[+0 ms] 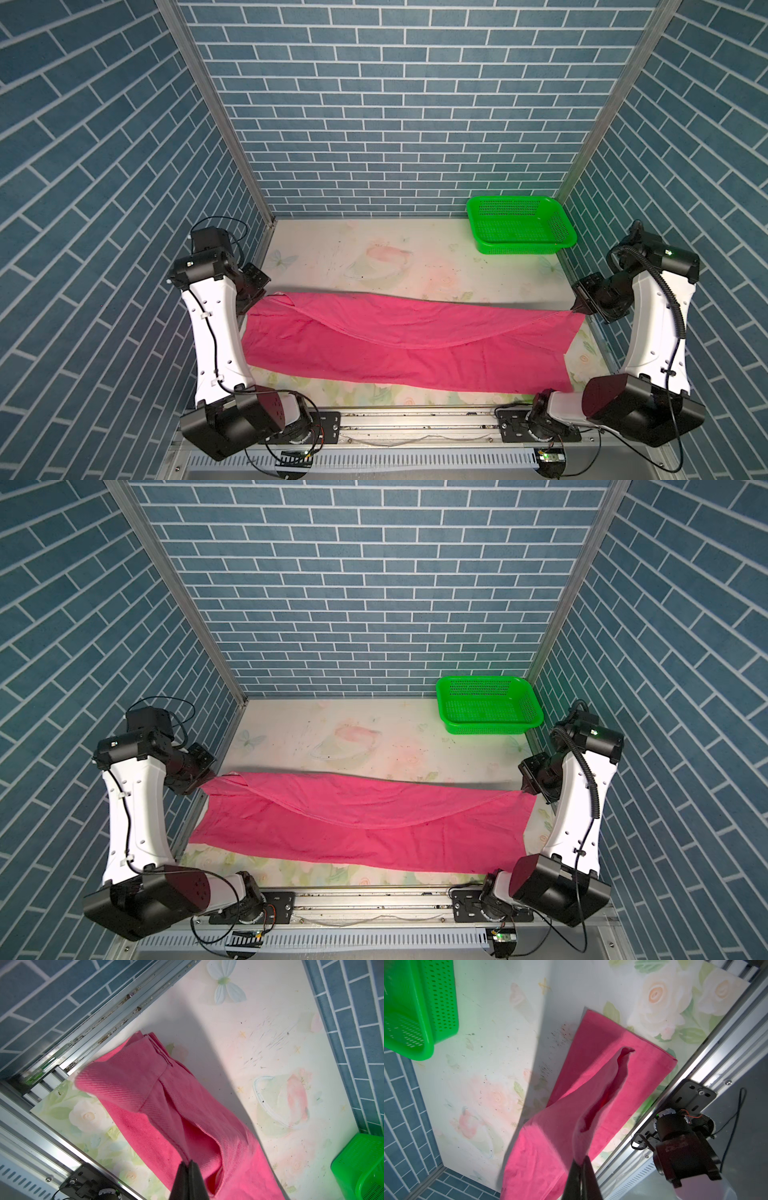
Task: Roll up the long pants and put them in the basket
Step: Fold the long pant at the center of the board.
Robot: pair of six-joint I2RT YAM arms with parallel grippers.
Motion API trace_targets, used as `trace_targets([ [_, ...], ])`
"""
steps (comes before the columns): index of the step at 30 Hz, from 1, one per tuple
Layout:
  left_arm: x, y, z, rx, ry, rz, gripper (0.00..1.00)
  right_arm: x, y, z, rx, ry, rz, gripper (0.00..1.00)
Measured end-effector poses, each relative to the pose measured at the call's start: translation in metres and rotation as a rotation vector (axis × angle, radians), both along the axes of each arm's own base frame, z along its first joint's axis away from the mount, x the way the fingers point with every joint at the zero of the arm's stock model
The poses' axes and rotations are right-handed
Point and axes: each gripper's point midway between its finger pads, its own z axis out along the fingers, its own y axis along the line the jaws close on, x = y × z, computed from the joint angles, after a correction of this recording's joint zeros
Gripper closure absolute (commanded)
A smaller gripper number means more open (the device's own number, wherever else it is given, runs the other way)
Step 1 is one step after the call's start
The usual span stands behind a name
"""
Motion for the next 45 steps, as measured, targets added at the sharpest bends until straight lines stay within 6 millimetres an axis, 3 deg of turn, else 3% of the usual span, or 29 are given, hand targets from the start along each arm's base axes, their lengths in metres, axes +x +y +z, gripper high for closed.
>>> trace_targets([
  [17, -0.051, -0.014, -0.053, 0.026, 0.145, -0.021, 1.0, -0.053, 0.014, -0.043, 0.014, 0.112, 0.026, 1.0],
  [22, -0.048, -0.013, -0.05, 0.068, 0.151, -0.054, 1.0, -0.055, 0.007, -0.045, -0.024, 0.127, 0.064, 1.0],
  [30, -0.027, 0.013, -0.018, 0.194, 0.111, -0.062, 1.0, -0.04, -0.02, -0.033, -0.097, 0.127, 0.111, 1.0],
  [34, -0.041, 0.024, -0.042, 0.146, 0.176, 0.0, 1.0, -0.046, -0.02, -0.041, -0.097, 0.162, 0.132, 1.0],
  [38, -0.064, 0.025, -0.073, 0.074, 0.285, 0.047, 1.0, -0.065, -0.011, -0.063, -0.053, 0.235, 0.138, 1.0],
  [45, -0.061, 0.028, -0.083, 0.051, 0.328, 0.05, 1.0, -0.088, 0.002, -0.081, -0.006, 0.296, 0.14, 1.0],
])
